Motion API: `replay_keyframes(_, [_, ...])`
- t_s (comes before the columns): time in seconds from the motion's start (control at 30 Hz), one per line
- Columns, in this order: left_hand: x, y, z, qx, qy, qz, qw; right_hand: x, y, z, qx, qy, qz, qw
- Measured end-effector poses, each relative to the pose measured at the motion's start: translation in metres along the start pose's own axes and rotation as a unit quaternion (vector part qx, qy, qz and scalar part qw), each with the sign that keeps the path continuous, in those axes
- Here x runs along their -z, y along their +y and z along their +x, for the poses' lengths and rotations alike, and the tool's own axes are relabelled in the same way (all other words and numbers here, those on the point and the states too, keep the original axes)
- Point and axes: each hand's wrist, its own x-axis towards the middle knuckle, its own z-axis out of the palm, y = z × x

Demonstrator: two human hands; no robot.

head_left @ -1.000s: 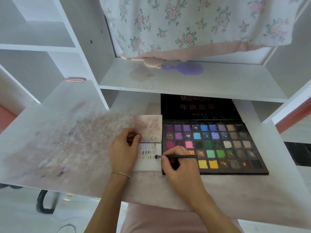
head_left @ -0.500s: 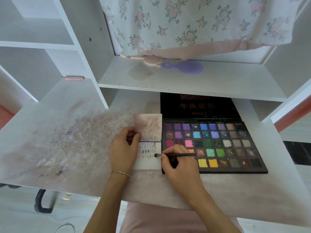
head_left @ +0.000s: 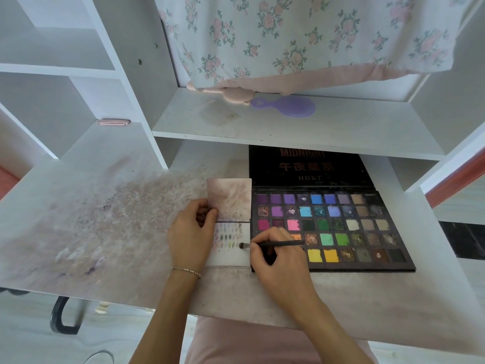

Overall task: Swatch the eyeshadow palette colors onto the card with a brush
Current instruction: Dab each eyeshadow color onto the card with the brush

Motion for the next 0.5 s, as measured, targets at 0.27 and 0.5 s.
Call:
replay_keyframes(0.27, [-0.0005,0.0,0.0001,0.001,0.001,0.003,1.0,-0.0008,0.0013,0.0004,0.003,0.003,-0.006,1.0])
replay_keyframes(0.5, [-0.001,-0.0003,-0.0002,0.001,0.004,0.005,1.0,-0.0002,0.0007,0.0004,0.011,0.005,-0.004,1.0])
